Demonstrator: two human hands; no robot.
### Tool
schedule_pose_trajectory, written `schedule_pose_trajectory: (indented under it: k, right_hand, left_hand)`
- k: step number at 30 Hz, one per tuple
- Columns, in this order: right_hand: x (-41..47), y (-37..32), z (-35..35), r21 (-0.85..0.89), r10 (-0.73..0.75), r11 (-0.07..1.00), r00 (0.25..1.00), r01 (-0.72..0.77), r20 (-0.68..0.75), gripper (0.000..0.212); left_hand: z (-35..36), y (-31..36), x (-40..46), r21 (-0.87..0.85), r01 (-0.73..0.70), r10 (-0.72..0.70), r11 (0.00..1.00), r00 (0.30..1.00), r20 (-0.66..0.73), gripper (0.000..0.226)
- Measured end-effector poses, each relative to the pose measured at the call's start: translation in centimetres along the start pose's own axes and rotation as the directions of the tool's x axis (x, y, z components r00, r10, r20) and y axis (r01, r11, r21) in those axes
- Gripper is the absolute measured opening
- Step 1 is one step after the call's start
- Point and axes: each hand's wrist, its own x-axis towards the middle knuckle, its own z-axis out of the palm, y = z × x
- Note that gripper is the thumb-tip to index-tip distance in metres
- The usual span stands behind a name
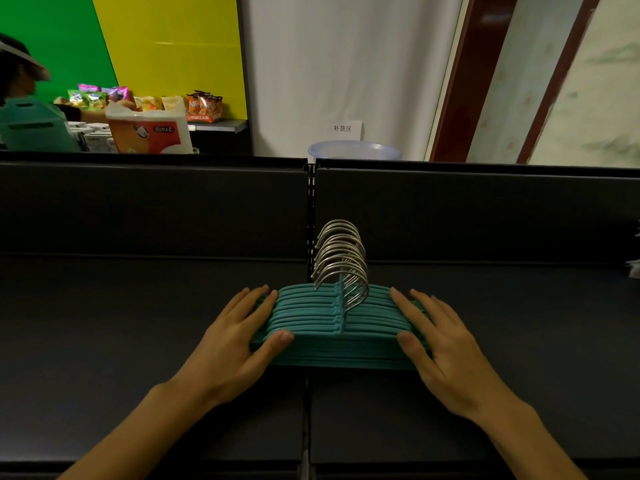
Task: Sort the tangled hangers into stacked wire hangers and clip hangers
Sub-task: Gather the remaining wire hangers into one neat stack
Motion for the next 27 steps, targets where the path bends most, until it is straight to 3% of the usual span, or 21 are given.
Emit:
schedule_pose_trajectory:
  k: [4, 9, 15, 20, 27]
  right_hand:
    - [0.2, 1.2, -0.1, 0.022, -0.056, 0.998, 0.998, 0.055, 0.013, 0.06]
    - [0.3, 1.7, 0.4, 0.119, -0.08, 0.989, 0.994, 0.088, -0.068, 0.06]
    - [0.5, 1.0, 0.3, 0.07, -0.087, 0.993, 0.995, 0.09, -0.053, 0.066]
    - [0.3, 0.8, 0.0, 0.012, -0.102, 0.995, 0.994, 0.102, -0.051, 0.066]
    - [0.0, 1.4, -0.7, 0.019, -0.181, 0.983, 0.983, 0.181, -0.019, 0.067]
  left_hand:
    - [-0.3, -1.5, 0.1, -0.138, -0.041, 0.049, 0.99, 0.998, 0.05, 0.085]
    - [-0.3, -1.2, 0.0, -0.181, -0.036, 0.047, 0.983, 0.997, 0.058, 0.076]
    - [-0.6, 0.1, 0.2, 0.028, 0.013, -0.015, 1.0, 0.996, 0.092, 0.084]
    - [-0.9, 0.0, 0.0, 0.122, -0.025, 0.014, 0.992, 0.996, 0.088, 0.085]
    - [-1.1, -1.8, -0.8, -0.072, -0.175, 0.182, 0.982, 0.977, 0.108, 0.073]
